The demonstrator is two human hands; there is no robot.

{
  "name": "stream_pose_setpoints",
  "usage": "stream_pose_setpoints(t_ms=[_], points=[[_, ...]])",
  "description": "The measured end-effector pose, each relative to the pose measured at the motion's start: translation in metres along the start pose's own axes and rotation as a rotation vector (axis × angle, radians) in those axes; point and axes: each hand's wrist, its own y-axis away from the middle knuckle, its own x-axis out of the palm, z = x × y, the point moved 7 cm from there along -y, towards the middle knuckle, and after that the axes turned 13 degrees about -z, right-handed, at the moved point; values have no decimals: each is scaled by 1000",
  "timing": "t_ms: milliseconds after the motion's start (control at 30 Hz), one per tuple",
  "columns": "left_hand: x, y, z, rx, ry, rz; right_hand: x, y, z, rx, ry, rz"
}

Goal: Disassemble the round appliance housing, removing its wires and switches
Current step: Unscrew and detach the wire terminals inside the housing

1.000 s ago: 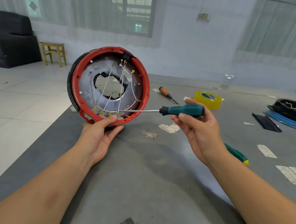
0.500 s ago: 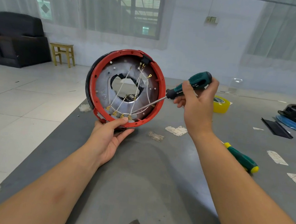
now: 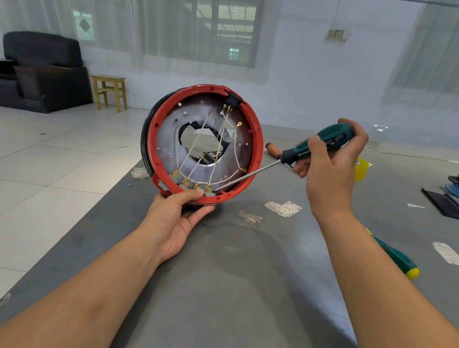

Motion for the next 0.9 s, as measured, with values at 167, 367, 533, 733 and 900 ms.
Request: stream_pose_setpoints(t_ms=[167, 367, 533, 733, 900], points=[[0, 0, 0, 9, -7, 9, 3, 2, 0, -24, 27, 29], [1, -2, -1, 27, -48, -9, 6, 5, 11, -57, 80, 99], [3, -2, -1, 48, -73, -24, -9, 7, 25, -28, 107, 183], [4, 2, -2, 57, -100, -34, -39, 11, 22, 36, 189, 330], [6, 5, -4, 80, -118, -30, -59, 20, 13, 13, 325, 398]])
